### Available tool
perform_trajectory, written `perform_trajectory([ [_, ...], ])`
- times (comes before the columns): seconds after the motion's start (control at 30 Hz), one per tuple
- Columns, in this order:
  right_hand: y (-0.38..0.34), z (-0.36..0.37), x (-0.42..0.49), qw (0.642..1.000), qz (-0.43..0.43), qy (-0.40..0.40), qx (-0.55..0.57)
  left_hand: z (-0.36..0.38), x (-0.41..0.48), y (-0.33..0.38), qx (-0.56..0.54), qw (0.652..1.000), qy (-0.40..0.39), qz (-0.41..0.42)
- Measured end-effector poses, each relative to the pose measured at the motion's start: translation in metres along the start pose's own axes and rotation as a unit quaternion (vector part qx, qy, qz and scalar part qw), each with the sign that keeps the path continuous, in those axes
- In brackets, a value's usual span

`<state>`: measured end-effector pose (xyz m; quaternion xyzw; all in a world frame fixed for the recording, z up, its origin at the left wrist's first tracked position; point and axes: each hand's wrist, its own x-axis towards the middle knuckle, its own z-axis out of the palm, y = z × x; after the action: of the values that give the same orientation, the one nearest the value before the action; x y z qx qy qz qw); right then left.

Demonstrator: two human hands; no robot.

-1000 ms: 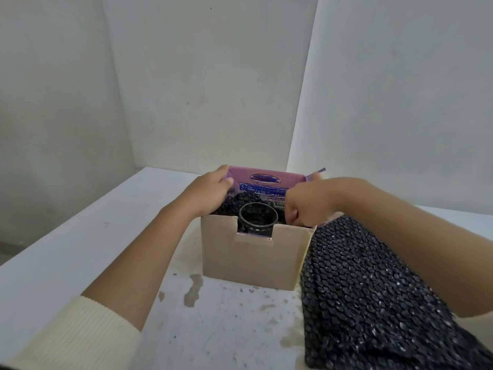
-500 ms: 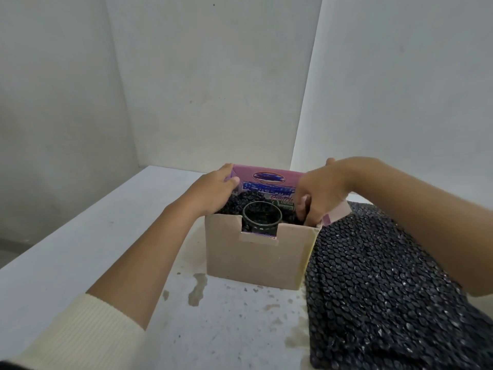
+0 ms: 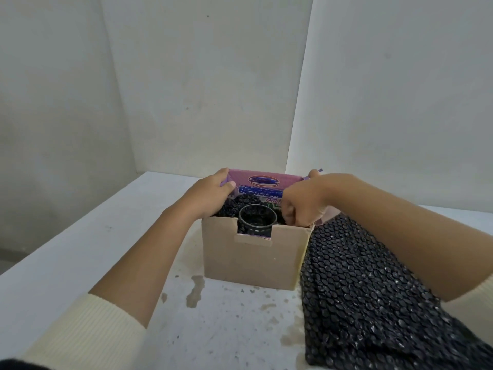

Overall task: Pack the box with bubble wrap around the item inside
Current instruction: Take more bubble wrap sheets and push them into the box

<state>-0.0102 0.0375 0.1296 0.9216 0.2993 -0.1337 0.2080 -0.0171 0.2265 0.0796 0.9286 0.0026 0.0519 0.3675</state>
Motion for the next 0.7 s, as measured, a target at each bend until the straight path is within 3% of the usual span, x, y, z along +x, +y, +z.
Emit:
perform_trajectory([
  [0.1,-0.004,0.0,0.001,1.0,0.018,-0.017,-0.004,0.0,0.0,-0.001,0.002,1.0,-0.003,-0.003],
  [0.27,-0.019,0.012,0.015,0.996,0.06,0.025,-0.063,0.0,-0.002,0.0,-0.001,1.0,-0.003,-0.007],
  [0.47,-0.008,-0.006,0.001,0.985,-0.03,0.06,0.161,-0.001,-0.003,0.002,-0.001,1.0,-0.006,-0.003],
  [0.6,-0.016,0.018,0.022,0.997,0.013,0.07,0.015,-0.001,-0.004,0.003,-0.004,1.0,-0.009,0.0],
  [0.7,-0.011,0.012,0.025,0.996,-0.004,0.067,0.057,-0.001,-0.004,0.004,-0.008,1.0,-0.008,0.005],
])
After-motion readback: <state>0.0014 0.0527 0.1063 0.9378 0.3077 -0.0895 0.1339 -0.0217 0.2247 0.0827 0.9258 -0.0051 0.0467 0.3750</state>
